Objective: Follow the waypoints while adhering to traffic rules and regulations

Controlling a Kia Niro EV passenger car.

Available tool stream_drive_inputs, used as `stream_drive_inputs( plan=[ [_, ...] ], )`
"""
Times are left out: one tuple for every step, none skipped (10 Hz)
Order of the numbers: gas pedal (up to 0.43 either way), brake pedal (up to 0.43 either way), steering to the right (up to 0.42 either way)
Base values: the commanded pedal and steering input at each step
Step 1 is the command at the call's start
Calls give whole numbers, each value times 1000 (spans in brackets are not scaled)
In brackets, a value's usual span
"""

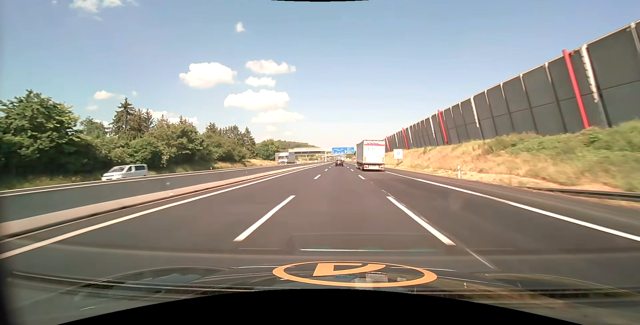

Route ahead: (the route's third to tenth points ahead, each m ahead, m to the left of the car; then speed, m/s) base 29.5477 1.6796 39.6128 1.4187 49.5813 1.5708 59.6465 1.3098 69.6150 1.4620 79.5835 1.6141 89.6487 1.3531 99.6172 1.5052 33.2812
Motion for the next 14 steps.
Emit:
stream_drive_inputs(
  plan=[
    [287, 0, -3],
    [287, 0, -3],
    [287, 0, -2],
    [287, 0, -2],
    [287, 0, -2],
    [287, 0, -2],
    [287, 0, -2],
    [287, 0, -2],
    [287, 0, -2],
    [287, 0, -2],
    [287, 0, -2],
    [287, 0, -2],
    [287, 0, -2],
    [287, 0, -2]
  ],
)
